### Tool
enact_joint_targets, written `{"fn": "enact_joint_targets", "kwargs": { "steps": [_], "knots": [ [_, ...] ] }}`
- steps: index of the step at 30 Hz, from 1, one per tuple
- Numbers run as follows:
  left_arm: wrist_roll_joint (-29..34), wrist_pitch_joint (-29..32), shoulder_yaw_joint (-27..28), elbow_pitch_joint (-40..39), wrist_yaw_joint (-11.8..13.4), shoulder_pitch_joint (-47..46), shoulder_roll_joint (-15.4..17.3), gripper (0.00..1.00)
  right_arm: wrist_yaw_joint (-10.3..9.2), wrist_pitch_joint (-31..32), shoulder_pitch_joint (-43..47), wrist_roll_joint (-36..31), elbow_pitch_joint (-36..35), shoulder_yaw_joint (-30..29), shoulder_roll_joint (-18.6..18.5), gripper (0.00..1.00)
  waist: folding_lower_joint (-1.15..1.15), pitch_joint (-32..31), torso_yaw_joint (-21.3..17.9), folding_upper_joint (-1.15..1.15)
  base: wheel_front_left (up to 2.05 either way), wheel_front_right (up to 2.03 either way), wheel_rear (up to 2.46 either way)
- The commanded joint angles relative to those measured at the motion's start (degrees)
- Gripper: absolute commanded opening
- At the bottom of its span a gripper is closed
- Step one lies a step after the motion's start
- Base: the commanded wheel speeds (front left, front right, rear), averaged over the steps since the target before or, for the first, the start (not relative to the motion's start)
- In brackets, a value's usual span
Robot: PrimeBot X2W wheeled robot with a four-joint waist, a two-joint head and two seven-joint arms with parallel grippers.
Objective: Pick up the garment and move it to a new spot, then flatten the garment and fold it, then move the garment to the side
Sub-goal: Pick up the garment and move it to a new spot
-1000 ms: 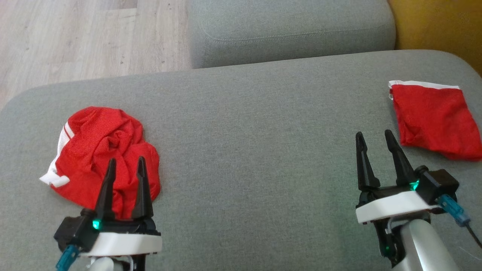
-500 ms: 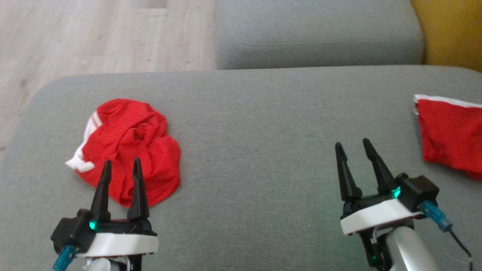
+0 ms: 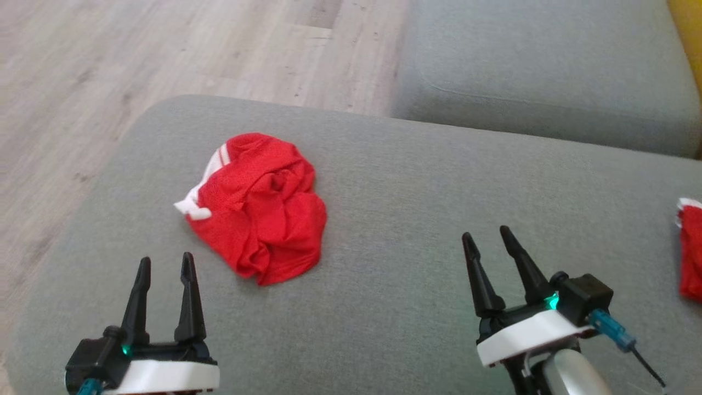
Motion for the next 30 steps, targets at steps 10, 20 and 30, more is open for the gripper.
{"fn": "enact_joint_targets", "kwargs": {
  "steps": [10,20,30],
  "knots": [
    [0.1,-0.3,3.6,-1.8,0.1,-1.3,1.5,1.00,-0.04,-0.4,-0.8,1.2,-1.9,3.2,0.1,1.00,0.00,0.4,2.1,0.00,0.00,0.00,0.00],
    [-2.2,9.5,-6.4,5.4,0.1,-15.1,11.4,1.00,-0.04,-0.4,-4.1,-1.7,-2.9,0.8,0.1,1.00,0.00,8.4,-1.8,0.00,0.00,0.00,0.00],
    [-13.0,29.5,-20.2,18.3,0.1,-32.6,22.0,1.00,-0.04,-0.4,-7.8,-3.8,-4.1,-1.5,0.1,1.00,0.00,16.6,-6.3,0.00,0.00,0.00,0.00]
  ]
}}
